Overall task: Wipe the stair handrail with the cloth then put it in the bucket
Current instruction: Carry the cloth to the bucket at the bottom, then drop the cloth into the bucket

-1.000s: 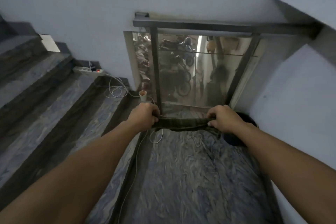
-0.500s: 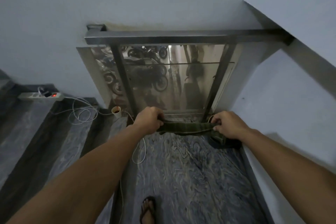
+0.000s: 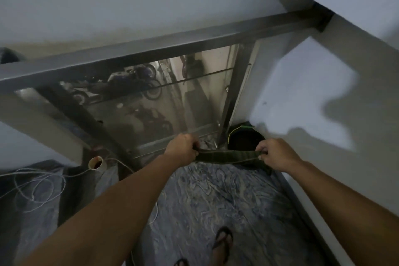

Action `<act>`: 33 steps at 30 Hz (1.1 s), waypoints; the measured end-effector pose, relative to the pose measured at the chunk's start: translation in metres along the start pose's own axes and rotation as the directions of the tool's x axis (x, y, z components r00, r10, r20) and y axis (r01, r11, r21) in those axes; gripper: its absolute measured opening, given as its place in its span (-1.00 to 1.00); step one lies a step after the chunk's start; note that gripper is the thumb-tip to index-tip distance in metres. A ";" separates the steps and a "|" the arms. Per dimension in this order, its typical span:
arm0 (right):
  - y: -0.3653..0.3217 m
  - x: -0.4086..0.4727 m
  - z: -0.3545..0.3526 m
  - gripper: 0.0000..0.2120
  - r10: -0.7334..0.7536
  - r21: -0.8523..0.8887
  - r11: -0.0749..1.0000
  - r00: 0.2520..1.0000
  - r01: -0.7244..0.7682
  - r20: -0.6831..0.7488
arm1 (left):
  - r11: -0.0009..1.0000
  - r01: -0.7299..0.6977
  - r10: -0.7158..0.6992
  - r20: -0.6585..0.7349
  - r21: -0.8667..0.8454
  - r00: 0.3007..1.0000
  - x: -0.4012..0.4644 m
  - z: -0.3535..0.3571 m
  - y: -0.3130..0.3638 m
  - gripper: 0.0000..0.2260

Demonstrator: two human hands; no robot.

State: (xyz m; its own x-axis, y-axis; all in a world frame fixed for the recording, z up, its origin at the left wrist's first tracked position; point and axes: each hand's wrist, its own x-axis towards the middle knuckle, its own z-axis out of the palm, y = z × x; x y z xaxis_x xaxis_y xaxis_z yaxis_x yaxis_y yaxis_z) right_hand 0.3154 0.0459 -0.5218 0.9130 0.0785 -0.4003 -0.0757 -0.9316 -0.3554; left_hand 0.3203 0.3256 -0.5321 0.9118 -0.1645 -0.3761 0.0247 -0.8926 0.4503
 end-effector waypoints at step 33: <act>0.300 0.369 0.275 -0.77 0.385 0.186 0.906 0.923 -0.380 0.010 | 0.993 -0.116 0.118 0.183 -0.021 0.976 0.447 0.379 0.006 -0.67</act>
State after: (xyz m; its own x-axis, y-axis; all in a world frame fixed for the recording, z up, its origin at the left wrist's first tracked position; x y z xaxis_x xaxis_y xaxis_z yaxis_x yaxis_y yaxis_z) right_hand 0.5190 -0.1067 -1.0087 0.8095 -0.2830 -0.5145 -0.4903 -0.8079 -0.3271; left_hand 0.5731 0.0874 -1.0041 0.8181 -0.3428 -0.4618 -0.0729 -0.8583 0.5080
